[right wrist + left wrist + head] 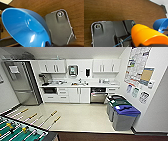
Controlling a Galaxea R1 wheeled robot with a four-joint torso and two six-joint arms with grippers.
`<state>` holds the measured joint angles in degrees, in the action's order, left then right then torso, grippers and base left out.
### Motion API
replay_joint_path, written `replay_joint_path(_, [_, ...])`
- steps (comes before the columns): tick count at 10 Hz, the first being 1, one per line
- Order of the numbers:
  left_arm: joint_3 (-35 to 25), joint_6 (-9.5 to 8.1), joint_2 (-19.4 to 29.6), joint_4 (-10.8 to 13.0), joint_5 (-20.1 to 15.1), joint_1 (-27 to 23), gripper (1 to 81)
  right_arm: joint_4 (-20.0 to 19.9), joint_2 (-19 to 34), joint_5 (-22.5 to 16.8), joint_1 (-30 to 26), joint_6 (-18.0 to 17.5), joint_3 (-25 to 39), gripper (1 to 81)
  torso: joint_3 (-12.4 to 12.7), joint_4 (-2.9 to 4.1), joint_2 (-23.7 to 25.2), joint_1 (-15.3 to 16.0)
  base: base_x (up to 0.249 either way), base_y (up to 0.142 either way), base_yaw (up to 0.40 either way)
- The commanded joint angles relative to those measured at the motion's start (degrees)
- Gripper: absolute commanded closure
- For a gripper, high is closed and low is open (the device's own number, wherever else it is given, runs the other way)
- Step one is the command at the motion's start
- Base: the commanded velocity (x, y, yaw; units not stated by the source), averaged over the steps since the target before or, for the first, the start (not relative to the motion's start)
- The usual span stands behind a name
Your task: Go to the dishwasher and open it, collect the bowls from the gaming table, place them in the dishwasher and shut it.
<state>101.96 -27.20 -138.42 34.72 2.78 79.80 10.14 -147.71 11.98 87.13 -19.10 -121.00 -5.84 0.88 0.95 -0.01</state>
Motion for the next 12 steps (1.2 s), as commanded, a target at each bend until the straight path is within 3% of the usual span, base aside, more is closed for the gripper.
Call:
replay_joint_path(1, [-1.41,0.04,1.74,1.14,-1.46,-2.94,81.1,0.76,1.43,-2.14,-2.43,-0.06,0.69,81.1,0.00,0.00,0.00,0.01,0.195,0.000,0.000])
replay_joint_path(12, [-1.33,0.04,1.83,1.14,-1.37,-2.94,81.1,0.76,1.43,-2.14,-2.43,-0.06,0.69,81.1,0.00,0.00,-0.02,0.01,0.194,-0.045,0.000])
